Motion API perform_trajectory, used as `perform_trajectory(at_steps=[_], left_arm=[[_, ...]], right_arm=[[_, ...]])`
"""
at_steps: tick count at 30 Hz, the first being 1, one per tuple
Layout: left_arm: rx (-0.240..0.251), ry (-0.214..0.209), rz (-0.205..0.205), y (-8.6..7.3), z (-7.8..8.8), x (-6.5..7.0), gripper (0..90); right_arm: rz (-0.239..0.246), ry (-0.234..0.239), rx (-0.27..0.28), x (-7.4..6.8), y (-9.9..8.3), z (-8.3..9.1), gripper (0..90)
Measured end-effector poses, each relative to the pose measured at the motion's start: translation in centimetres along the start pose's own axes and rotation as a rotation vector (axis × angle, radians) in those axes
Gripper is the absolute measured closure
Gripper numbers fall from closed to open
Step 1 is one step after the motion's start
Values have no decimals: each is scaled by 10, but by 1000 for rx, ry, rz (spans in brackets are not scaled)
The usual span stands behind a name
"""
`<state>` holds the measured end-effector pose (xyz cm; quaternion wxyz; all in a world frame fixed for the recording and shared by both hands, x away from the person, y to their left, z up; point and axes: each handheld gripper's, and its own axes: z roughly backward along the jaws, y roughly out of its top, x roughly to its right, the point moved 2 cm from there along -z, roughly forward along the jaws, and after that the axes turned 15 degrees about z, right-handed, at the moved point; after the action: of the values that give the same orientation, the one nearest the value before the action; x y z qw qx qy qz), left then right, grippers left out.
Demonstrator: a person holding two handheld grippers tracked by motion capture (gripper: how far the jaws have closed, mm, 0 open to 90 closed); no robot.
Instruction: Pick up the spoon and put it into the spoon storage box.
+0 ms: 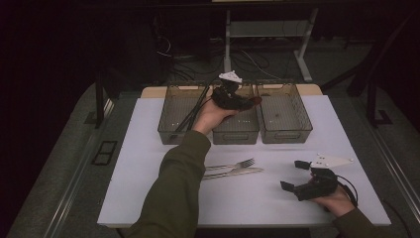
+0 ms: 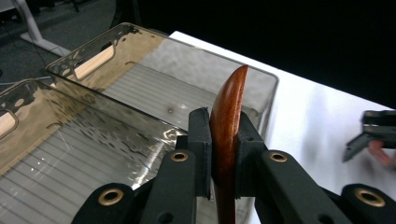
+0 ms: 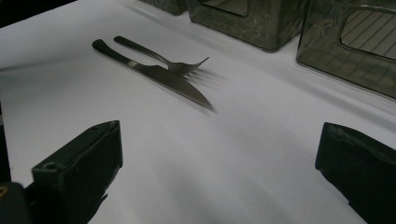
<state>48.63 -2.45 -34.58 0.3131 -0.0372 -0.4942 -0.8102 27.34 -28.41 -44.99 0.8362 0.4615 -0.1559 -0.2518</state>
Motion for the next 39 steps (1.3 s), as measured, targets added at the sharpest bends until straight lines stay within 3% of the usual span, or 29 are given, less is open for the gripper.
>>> perform_trajectory(at_steps=[8,18,21,29,31,39], left_arm=[[-6,31,-11,2,-20,-14,798],[-23,103,30,-6,-42,-34,793],[-28,154,33,-7,-44,-36,680],[-16,159,11,-2,-34,-29,576],[-8,141,30,-1,-30,-25,544],[-9,94,30,-4,-7,-5,451]], right_arm=[[-2,2,7,0,0,1,1],[-6,6,17,1,0,3,1],[-8,6,21,1,0,3,1],[-2,6,20,1,1,3,1],[-3,6,18,1,0,3,1],[0,6,15,1,0,2,1]])
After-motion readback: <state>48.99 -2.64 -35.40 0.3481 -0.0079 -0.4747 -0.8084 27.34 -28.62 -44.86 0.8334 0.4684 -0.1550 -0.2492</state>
